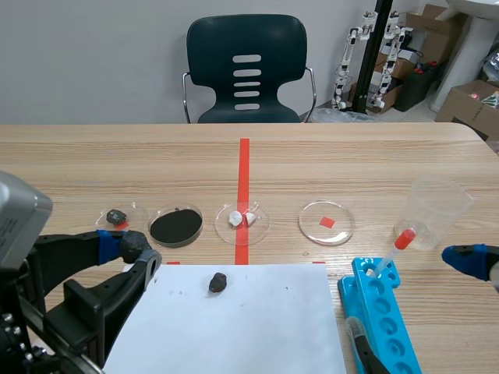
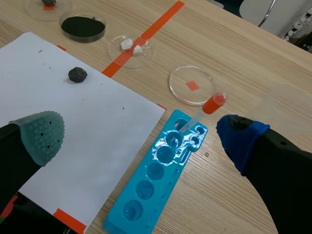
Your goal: Put the right mineral back
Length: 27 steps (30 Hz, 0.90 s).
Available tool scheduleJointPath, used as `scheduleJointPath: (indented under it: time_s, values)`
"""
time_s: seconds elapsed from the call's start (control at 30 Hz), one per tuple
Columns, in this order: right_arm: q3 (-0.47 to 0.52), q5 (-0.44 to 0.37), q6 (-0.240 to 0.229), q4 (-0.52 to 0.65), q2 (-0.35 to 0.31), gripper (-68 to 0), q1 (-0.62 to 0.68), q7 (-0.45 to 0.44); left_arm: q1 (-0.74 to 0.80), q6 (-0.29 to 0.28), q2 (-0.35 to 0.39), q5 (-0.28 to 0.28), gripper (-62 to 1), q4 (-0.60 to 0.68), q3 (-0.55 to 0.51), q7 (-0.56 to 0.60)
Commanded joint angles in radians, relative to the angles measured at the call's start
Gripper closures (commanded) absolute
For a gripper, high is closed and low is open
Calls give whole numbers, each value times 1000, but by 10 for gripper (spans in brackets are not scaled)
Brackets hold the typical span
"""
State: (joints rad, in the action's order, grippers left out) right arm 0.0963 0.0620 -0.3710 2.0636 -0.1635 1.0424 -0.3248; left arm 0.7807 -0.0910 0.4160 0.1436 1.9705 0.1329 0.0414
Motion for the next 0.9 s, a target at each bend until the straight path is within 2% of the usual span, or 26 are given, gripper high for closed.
scheduleJointPath:
  time_s: [0.0, 0.1, 0.17, 0.4, 0.5, 0.63, 0.7, 0.77, 0.87]
  values:
    - [3, -10, 4, 2, -8, -679, 2, -15, -19, -10, 1, 50, -143, 11, 8, -3]
    - [3, -10, 4, 2, -8, -679, 2, -15, -65, -11, 18, 137, -143, 11, 21, -73]
    - [3, -10, 4, 2, -8, -679, 2, -15, -91, -17, 57, 198, -143, 11, 32, -102]
    - [3, -10, 4, 2, -8, -679, 2, -15, -220, -11, 278, 355, -142, 10, 161, -117]
    - [3, -10, 4, 2, -8, -679, 2, -15, -320, 16, 333, 436, -142, -3, 246, -155]
    - [3, -10, 4, 2, -8, -679, 2, -15, -481, 104, 341, 583, -142, -60, 364, -249]
    - [3, -10, 4, 2, -8, -679, 2, -15, -560, 130, 338, 652, -143, -114, 426, -265]
    - [3, -10, 4, 2, -8, -679, 2, -15, -636, 130, 325, 685, -143, -174, 488, -278]
    - [3, -10, 4, 2, -8, -679, 2, -15, -728, 130, 279, 683, -143, -252, 576, -279]
